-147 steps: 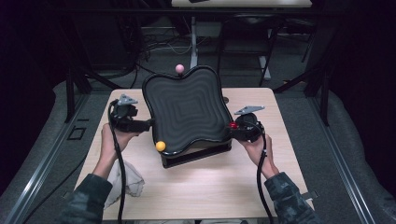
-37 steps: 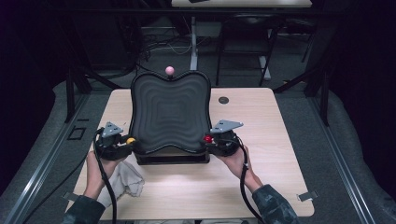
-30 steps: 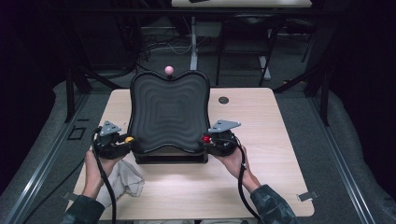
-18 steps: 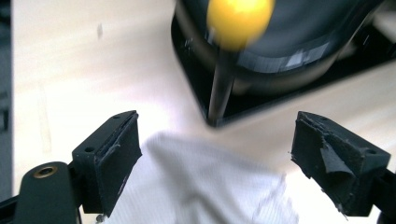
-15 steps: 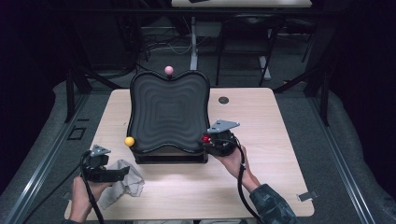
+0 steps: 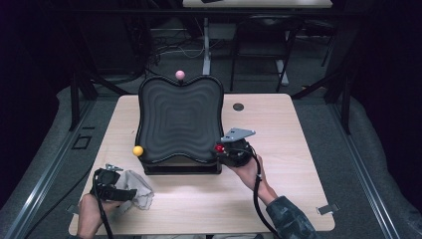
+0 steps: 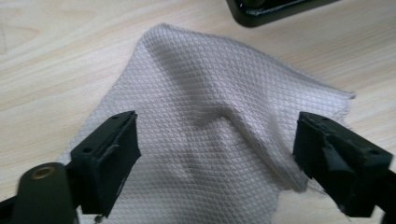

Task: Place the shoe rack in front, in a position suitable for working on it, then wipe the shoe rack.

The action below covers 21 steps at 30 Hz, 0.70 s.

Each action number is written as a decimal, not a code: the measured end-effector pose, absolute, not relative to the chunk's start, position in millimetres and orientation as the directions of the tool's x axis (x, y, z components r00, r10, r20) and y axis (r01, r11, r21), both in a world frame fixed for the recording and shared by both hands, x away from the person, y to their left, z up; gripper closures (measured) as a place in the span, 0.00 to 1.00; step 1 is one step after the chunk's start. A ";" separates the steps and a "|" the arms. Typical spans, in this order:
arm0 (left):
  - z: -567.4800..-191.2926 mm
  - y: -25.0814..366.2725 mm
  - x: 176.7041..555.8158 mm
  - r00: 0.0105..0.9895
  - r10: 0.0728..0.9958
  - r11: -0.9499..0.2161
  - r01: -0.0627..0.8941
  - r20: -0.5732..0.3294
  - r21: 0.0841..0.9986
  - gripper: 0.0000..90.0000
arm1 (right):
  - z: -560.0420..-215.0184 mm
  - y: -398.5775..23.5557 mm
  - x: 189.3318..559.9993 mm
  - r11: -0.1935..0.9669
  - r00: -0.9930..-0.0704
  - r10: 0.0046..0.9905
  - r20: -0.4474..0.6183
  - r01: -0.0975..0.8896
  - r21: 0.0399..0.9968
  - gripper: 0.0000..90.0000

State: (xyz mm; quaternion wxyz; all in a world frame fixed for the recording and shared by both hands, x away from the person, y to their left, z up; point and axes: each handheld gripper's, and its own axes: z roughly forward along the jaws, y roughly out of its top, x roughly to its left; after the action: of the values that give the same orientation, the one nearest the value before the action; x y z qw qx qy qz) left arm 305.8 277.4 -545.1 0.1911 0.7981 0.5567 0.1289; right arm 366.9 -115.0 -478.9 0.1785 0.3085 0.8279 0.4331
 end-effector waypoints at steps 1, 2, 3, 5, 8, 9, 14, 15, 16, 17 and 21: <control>-546.8 276.6 306.8 0.349 0.937 -0.313 0.842 -0.001 0.438 0.21 | -478.9 -115.0 366.8 0.435 -0.746 0.666 -0.029 0.356 0.827 0.67; -548.6 275.7 307.5 0.355 0.935 -0.322 0.843 0.004 0.430 0.24 | -479.0 -115.0 366.8 0.436 -0.745 0.666 -0.030 0.356 0.827 0.67; -550.4 274.8 307.8 0.358 0.934 -0.327 0.846 0.006 0.420 0.28 | -479.0 -115.1 366.9 0.436 -0.746 0.665 -0.031 0.355 0.827 0.67; -554.2 273.6 308.2 0.361 0.933 -0.334 0.855 0.007 0.398 0.36 | -479.0 -115.1 366.8 0.436 -0.747 0.665 -0.030 0.355 0.827 0.67; -555.3 275.4 308.8 0.361 0.932 -0.324 0.860 -0.020 0.395 0.41 | -479.0 -115.2 366.8 0.438 -0.747 0.664 -0.033 0.354 0.826 0.67; -554.8 275.2 308.5 0.365 0.931 -0.328 0.857 -0.018 0.397 0.43 | -479.2 -115.2 366.6 0.438 -0.747 0.665 -0.033 0.353 0.827 0.67; -553.8 274.8 307.4 0.377 0.926 -0.338 0.843 -0.010 0.418 0.72 | -479.3 -115.6 366.8 0.440 -0.749 0.662 -0.035 0.350 0.827 0.67; -553.7 275.8 307.7 0.381 0.925 -0.343 0.841 -0.006 0.419 0.77 | -479.2 -115.7 366.8 0.441 -0.747 0.663 -0.037 0.350 0.826 0.67; -554.1 276.7 308.0 0.380 0.925 -0.342 0.838 -0.005 0.425 0.80 | -479.2 -115.7 366.8 0.441 -0.747 0.664 -0.037 0.350 0.826 0.67; -554.0 278.3 308.4 0.380 0.925 -0.342 0.838 -0.005 0.426 0.84 | -479.2 -115.7 366.9 0.442 -0.749 0.661 -0.037 0.350 0.826 0.67; -554.3 280.8 308.7 0.384 0.923 -0.343 0.834 -0.008 0.433 0.91 | -479.2 -115.6 367.3 0.441 -0.753 0.658 -0.033 0.349 0.827 0.67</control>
State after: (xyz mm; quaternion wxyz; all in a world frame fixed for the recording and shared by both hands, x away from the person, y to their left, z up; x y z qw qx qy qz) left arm 308.7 280.8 -554.3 0.1867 0.8106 0.5419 0.1198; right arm 367.3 -115.6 -479.2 0.1783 0.3032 0.8298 0.4333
